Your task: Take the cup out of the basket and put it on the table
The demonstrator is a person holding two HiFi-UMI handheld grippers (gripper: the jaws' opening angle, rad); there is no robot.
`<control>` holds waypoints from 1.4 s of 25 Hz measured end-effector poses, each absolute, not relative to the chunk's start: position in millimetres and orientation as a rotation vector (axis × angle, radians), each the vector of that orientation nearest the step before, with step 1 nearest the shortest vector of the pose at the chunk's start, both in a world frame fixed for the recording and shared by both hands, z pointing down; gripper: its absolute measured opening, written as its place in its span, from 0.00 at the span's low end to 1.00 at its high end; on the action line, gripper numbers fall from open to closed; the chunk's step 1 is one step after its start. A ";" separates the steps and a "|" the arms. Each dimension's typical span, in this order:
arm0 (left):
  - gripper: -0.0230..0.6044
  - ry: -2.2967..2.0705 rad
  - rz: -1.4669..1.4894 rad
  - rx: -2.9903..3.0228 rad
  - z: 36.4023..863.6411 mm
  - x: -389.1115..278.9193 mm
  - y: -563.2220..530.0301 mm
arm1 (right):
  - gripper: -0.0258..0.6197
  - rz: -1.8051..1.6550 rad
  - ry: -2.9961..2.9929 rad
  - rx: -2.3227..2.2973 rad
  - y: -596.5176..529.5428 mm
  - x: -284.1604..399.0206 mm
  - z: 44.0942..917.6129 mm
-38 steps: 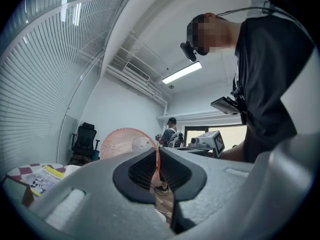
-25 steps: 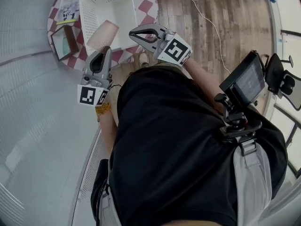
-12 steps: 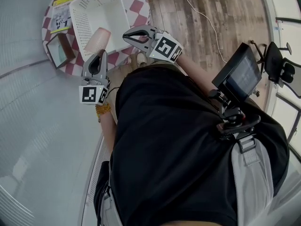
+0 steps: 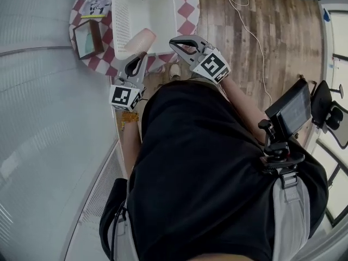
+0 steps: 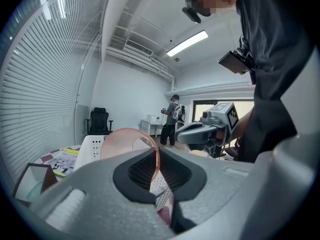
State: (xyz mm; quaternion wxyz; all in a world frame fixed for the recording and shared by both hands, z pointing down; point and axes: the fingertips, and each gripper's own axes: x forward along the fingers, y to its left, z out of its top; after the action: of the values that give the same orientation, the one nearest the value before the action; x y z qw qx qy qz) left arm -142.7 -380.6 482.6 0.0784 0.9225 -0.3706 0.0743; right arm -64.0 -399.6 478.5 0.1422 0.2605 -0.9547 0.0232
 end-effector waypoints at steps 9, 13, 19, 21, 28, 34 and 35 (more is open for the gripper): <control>0.07 -1.127 0.224 2.729 489.2 -146.6 -380.4 | 0.06 0.087 -2.738 0.715 -396.7 -70.3 486.3; 0.07 -1.123 0.224 2.718 493.4 -146.6 -379.3 | 0.06 0.094 -2.732 0.698 -395.1 -73.3 489.0; 0.07 -1.118 0.221 2.712 496.7 -146.2 -381.9 | 0.06 0.103 -2.722 0.690 -393.9 -74.3 493.0; 0.07 -1.116 0.221 2.709 498.1 -145.8 -382.0 | 0.06 0.106 -2.719 0.691 -393.2 -74.3 494.4; 0.07 -1.107 0.228 2.707 500.1 -144.8 -382.4 | 0.06 0.109 -2.711 0.696 -393.9 -74.7 494.7; 0.07 -1.113 0.237 2.693 505.6 -145.8 -380.2 | 0.06 0.108 -2.705 0.688 -394.0 -76.8 496.9; 0.07 -1.111 0.239 2.691 506.4 -144.9 -379.8 | 0.06 0.110 -2.703 0.690 -393.6 -76.0 497.3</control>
State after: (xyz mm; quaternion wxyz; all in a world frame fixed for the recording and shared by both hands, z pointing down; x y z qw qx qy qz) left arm -144.9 -379.8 506.4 0.1100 0.9156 -0.3780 0.0813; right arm -76.0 -393.6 497.3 0.1742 0.2432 -0.9534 0.0387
